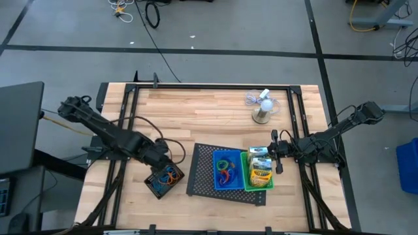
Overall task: Pick & Place Office Desk Supplies
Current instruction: Put the black bin with the rubber bands on the shelf
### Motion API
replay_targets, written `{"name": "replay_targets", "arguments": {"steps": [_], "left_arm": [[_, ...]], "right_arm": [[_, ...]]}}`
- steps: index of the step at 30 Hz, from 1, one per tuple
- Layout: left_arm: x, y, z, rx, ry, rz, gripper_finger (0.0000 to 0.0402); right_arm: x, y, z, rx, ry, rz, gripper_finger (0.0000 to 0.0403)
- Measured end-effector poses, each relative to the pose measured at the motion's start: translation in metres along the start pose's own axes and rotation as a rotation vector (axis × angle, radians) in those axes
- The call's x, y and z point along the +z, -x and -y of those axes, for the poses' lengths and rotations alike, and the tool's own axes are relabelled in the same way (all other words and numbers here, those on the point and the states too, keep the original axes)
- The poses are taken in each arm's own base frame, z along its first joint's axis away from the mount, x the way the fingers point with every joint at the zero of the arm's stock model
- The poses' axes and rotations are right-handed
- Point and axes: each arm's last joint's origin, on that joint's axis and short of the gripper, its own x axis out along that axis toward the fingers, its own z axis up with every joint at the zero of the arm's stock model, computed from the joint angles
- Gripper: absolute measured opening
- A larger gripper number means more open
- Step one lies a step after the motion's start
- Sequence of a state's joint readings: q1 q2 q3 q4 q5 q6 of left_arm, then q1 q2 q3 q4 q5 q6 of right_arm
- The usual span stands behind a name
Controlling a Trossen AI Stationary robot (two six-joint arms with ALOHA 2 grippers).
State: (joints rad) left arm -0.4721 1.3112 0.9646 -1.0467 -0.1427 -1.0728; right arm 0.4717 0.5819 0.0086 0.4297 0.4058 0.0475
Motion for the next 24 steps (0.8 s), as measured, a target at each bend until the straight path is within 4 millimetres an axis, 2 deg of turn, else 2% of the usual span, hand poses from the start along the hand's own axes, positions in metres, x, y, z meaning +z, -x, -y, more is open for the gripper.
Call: {"name": "replay_targets", "arguments": {"steps": [3,6,14,24], "left_arm": [[0.001,-0.008,0.003,0.034,0.019,-0.002,0.0258],[0.001,-0.016,0.005,0.079,0.029,-0.031,0.0271],[-0.008,-0.025,0.006,0.193,0.083,-0.083,0.0271],[-0.019,-0.024,0.013,0.189,0.105,-0.021,0.0274]], "right_arm": [[0.0,0.0,0.0,0.005,0.0,-0.001,0.0007],[0.0,0.0,0.0,0.012,0.0,-0.001,0.0007],[0.0,0.001,-0.002,0.033,0.003,-0.003,0.0007],[0.0,0.002,-0.006,0.068,0.01,-0.002,0.0007]]}}
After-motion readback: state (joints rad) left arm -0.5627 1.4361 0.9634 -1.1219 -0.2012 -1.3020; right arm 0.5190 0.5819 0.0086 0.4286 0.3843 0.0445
